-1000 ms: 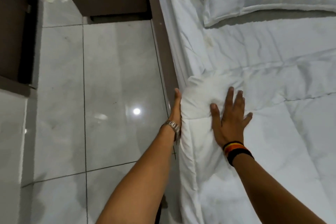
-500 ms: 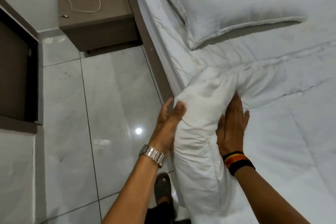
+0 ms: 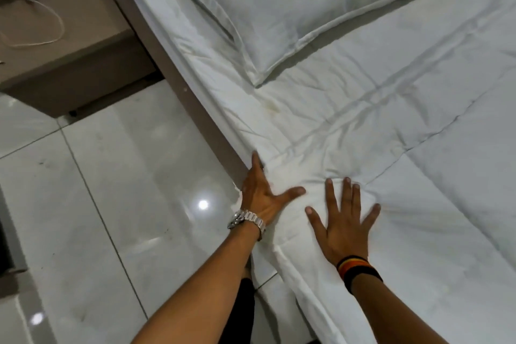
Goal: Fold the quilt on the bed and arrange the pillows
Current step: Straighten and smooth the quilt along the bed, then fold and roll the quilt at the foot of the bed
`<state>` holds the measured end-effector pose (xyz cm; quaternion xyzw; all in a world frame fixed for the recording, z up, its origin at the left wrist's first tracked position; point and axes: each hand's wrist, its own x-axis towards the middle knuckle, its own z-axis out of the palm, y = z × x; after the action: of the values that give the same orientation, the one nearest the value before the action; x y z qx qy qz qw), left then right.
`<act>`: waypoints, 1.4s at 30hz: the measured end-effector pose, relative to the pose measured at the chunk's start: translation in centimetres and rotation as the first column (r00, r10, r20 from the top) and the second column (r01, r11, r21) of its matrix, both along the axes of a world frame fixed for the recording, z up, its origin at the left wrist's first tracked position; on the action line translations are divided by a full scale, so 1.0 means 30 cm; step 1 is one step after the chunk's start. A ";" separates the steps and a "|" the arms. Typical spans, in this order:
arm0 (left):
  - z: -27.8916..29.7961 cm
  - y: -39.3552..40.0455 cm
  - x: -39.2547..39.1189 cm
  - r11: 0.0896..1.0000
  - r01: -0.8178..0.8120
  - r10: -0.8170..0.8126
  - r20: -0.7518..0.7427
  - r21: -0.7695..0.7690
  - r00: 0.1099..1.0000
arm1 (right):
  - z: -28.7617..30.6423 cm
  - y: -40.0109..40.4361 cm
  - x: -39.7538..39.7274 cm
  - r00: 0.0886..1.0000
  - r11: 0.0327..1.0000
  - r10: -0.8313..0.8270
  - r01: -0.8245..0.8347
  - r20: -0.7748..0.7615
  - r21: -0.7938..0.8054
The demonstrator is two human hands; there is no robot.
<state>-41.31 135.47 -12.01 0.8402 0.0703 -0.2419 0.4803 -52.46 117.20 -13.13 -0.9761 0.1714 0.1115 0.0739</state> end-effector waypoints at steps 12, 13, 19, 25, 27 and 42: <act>0.023 0.195 -0.041 0.971 0.080 -0.108 0.116 0.227 0.987 | 0.035 0.105 -0.094 0.992 0.996 -0.072 0.067 0.104 0.054; 0.012 0.217 -0.044 0.948 0.123 -0.154 0.085 0.292 0.984 | 0.033 0.113 -0.138 0.993 0.993 -0.094 0.088 0.073 0.077; -0.025 0.224 -0.121 0.991 -0.028 0.033 -0.036 0.133 0.999 | 0.072 0.180 -0.447 0.838 0.853 -0.496 0.420 0.230 0.310; -0.090 0.104 -0.484 0.970 -0.234 0.201 -0.341 -0.058 0.918 | 0.034 0.219 -1.028 0.193 0.248 -0.968 0.845 0.162 0.474; -0.110 0.049 -0.569 0.961 -0.261 0.191 -0.462 -0.093 0.866 | 0.015 0.169 -1.109 -0.201 -0.126 -0.978 0.771 0.050 0.624; -0.399 -0.065 -0.533 0.730 -0.590 0.223 -0.697 -0.344 0.682 | -0.331 -0.021 -1.214 -0.335 -0.568 -0.472 -0.592 -0.816 0.572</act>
<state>-57.31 133.53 -23.99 0.5015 0.3440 -0.3910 0.6909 -88.87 116.57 -23.06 -0.1498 -0.5516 0.4075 -0.7122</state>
